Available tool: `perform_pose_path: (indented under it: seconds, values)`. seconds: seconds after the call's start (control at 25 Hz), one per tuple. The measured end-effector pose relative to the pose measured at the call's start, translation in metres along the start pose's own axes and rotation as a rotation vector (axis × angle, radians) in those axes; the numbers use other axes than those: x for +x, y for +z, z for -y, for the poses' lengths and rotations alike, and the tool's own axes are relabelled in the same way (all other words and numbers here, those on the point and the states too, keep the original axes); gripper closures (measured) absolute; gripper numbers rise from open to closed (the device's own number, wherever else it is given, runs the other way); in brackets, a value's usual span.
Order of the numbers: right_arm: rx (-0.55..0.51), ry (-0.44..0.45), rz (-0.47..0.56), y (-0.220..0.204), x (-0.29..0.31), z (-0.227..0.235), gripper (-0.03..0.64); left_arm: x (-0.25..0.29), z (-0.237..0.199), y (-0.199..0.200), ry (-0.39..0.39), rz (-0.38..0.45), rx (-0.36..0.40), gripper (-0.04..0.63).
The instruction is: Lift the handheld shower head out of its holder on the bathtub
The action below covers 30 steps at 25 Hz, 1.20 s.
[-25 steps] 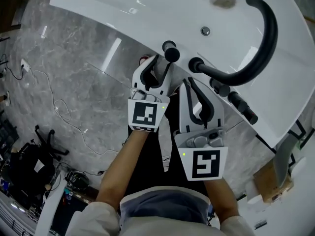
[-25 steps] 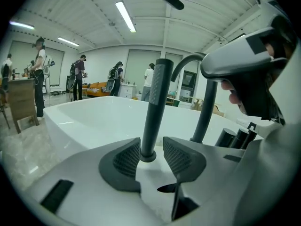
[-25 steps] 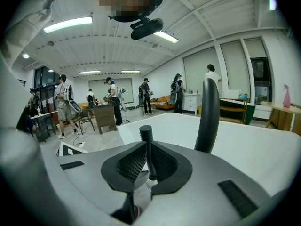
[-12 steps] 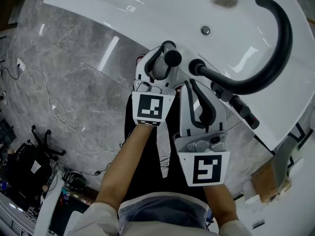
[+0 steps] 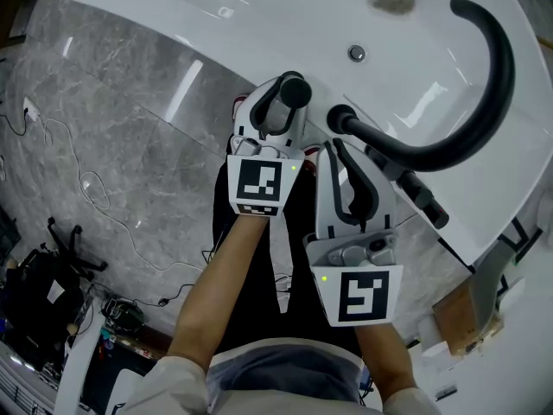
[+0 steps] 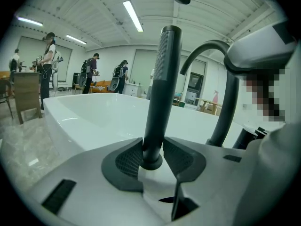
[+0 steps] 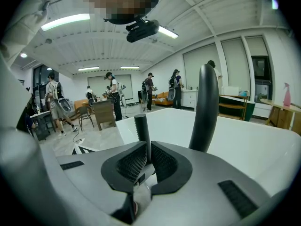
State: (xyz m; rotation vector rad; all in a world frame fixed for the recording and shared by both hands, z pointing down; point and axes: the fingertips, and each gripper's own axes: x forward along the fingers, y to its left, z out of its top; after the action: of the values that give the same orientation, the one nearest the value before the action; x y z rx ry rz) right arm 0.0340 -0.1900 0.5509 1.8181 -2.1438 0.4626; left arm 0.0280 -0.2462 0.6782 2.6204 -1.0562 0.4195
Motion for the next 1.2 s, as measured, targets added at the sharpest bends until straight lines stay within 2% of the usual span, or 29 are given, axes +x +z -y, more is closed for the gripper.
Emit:
perform_pose_path:
  seconds: [1.2]
  values:
    - [-0.012, -0.024, -0.001, 0.016, 0.001, 0.003, 0.594, -0.017, 0.0, 0.009, 0.02, -0.05, -0.007, 0.469]
